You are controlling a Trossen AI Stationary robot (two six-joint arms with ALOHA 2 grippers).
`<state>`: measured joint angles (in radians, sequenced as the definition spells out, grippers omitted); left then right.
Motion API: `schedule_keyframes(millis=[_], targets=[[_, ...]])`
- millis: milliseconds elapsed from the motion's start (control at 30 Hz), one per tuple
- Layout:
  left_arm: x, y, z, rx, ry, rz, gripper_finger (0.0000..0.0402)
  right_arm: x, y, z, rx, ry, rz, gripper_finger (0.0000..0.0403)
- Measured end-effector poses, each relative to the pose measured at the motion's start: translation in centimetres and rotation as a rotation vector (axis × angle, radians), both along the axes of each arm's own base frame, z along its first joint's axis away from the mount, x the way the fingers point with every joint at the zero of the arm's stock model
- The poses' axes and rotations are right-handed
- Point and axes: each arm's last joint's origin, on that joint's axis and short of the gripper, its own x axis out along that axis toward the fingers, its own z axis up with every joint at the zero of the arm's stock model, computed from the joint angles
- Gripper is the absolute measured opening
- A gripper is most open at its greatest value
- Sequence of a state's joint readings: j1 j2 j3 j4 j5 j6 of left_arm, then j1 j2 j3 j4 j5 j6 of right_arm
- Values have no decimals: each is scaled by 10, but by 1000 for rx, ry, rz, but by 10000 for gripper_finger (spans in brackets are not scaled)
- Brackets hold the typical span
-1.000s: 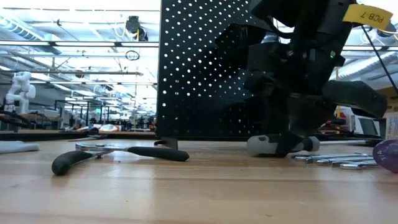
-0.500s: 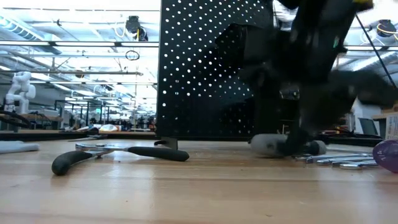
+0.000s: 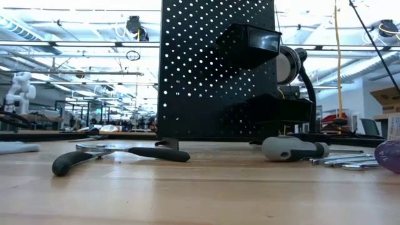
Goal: Hang tools onto peg board
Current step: Return To Home Position
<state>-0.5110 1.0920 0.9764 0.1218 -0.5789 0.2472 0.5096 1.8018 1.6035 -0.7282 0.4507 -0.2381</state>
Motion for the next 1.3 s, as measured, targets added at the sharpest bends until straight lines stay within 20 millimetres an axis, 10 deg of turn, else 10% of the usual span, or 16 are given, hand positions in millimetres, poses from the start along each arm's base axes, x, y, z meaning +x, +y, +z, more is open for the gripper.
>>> schedule_keyframes(millis=[167,400,567,900,1300], targets=[[-4,-6,4,53,-31,-1,236,-19,-4,51,23,-163,57,15],[-23,-17,12,126,-57,6,22,-75,-33,107,115,-384,38,1],[-47,-18,16,127,-45,-16,7,-132,-62,119,203,-592,70,0],[-87,9,-27,23,-44,-11,4,-227,-119,39,409,-740,81,0],[-110,40,-108,-73,-74,30,2,-271,-146,-45,548,-829,125,0]])
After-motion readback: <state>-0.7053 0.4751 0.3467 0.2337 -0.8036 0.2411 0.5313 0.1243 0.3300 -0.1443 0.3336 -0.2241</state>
